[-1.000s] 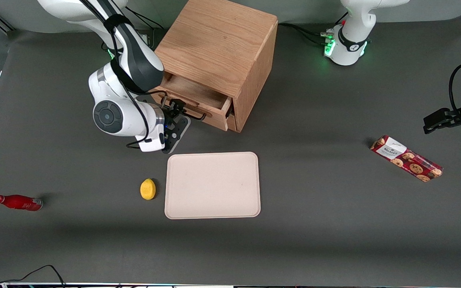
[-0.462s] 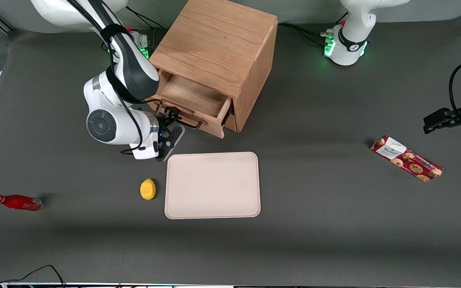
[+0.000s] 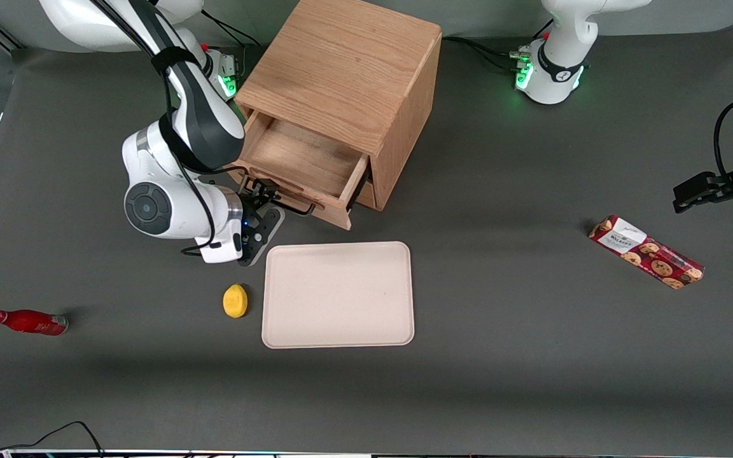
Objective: Open upper drawer
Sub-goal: 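Pull the handle outward with the right gripper, sliding the drawer open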
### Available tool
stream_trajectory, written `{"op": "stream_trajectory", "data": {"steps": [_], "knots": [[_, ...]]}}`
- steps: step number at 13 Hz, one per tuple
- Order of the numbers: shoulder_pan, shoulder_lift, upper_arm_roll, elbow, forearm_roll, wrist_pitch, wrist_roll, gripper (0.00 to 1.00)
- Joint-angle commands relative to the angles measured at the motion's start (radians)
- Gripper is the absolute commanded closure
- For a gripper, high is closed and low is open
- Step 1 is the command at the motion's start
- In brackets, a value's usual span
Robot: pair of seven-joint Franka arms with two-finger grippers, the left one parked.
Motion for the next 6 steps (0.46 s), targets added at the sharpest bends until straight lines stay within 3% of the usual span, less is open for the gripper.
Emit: {"op": "stream_trajectory", "data": {"steps": [1,6], "knots": [[-0.017,0.041,0.004,0.049,-0.01,-0.005,-0.051,0.0],[-0.034,0.066,0.004,0.092,-0.036,-0.005,-0.056,0.0]]}}
